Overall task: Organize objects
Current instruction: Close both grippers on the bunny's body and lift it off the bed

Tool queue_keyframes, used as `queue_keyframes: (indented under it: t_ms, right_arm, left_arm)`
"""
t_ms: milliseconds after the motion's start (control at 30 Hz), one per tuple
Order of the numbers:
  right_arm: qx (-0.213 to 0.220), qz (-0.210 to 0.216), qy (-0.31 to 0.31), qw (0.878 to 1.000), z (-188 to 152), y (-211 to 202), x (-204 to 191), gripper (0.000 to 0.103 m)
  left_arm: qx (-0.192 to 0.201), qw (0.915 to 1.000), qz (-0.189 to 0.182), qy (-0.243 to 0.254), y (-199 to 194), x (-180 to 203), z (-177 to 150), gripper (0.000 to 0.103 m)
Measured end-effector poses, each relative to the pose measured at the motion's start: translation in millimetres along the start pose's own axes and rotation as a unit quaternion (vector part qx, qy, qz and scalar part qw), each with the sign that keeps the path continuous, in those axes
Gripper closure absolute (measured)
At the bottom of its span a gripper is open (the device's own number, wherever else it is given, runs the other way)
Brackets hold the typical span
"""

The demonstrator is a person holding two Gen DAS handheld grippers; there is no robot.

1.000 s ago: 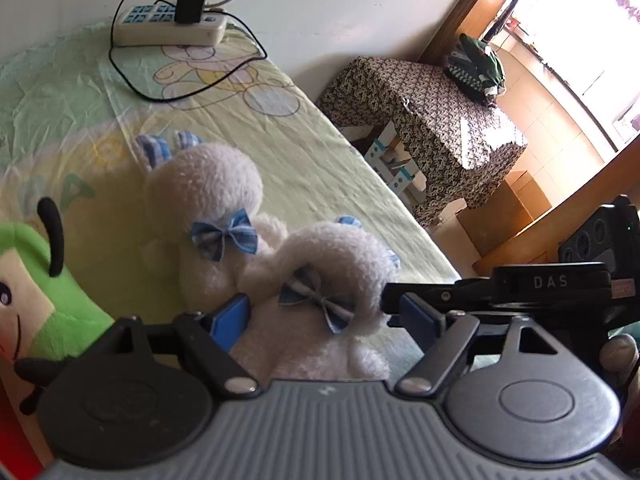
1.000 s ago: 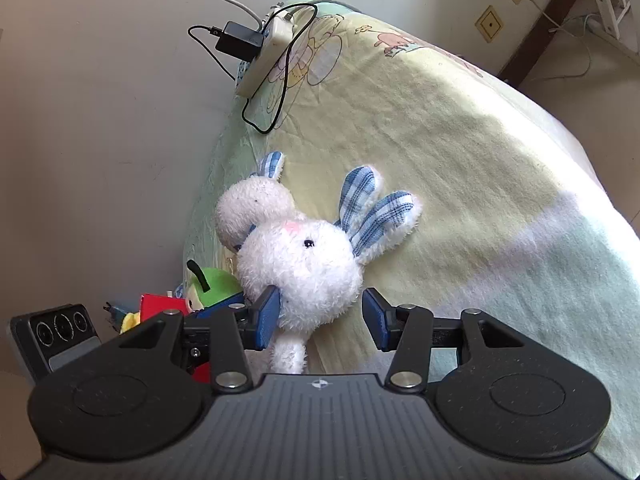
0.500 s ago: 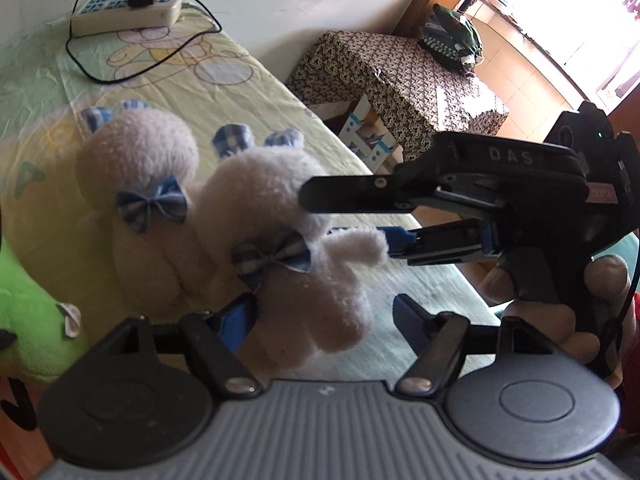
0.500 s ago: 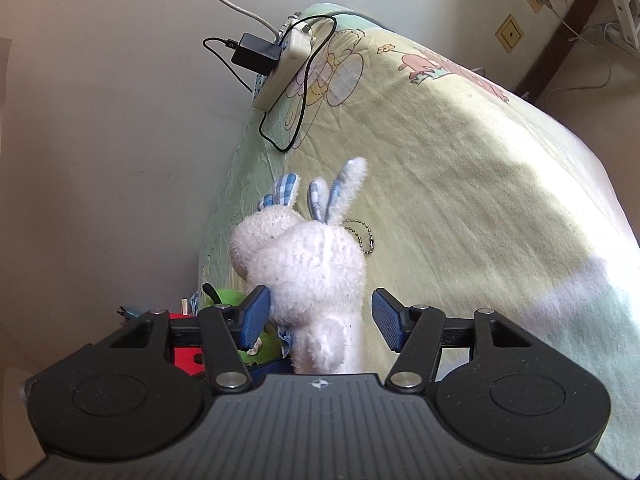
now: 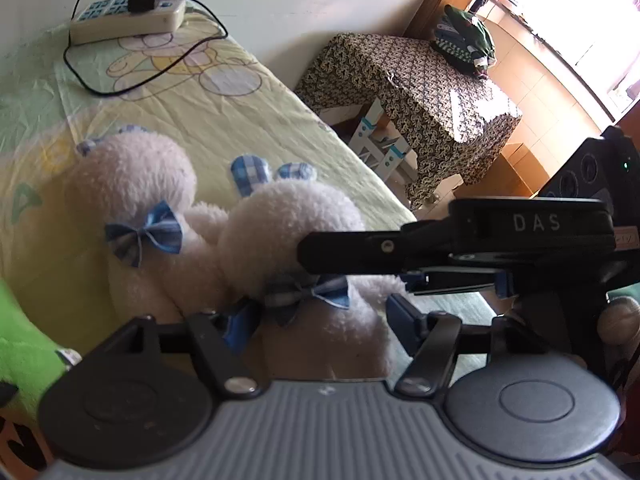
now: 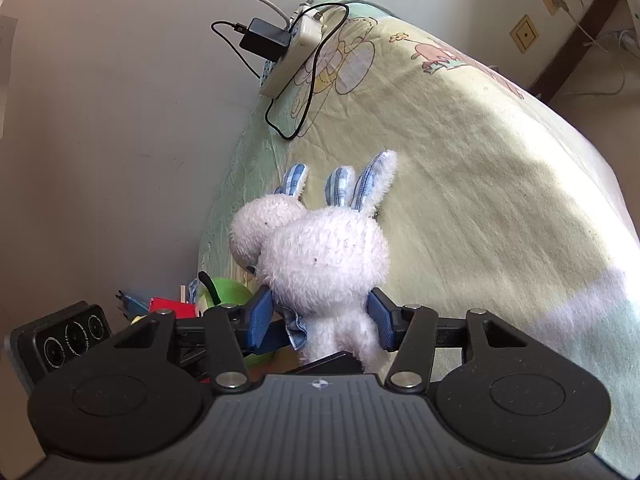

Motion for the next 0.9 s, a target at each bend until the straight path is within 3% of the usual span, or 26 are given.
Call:
queue_keyframes:
  t_ms: [167, 567, 900]
  right_arm:
    - [-0.002, -0.001, -0.027, 1.0, -8, -11, -7, 0.053]
    - [-0.018, -0.003, -0.111, 0.994, -49, -35, -42, 0.053]
    - [-0.055, 0.01, -0.201, 0.978, -93, -29, -82, 0.053]
  left_arm:
    - [0.004, 1.0, -0.002, -0.001, -11, 4, -5, 0.045]
    - [0.028, 0.9996, 0.001, -0.009, -53, 24, -36, 0.045]
    - [0.057, 0.9971, 0.026, -0.044, -99, 23, -79, 0.046]
Point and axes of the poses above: each gripper's, at about its wrist camera, not at the fingertips, and y roughly the way its jaws point, x to its right, z to its top, the point moved 9 cm from there along y, roughly the way its jaws point, and after that the axes turned 11 degrees about -z, right-handed, at the moved point
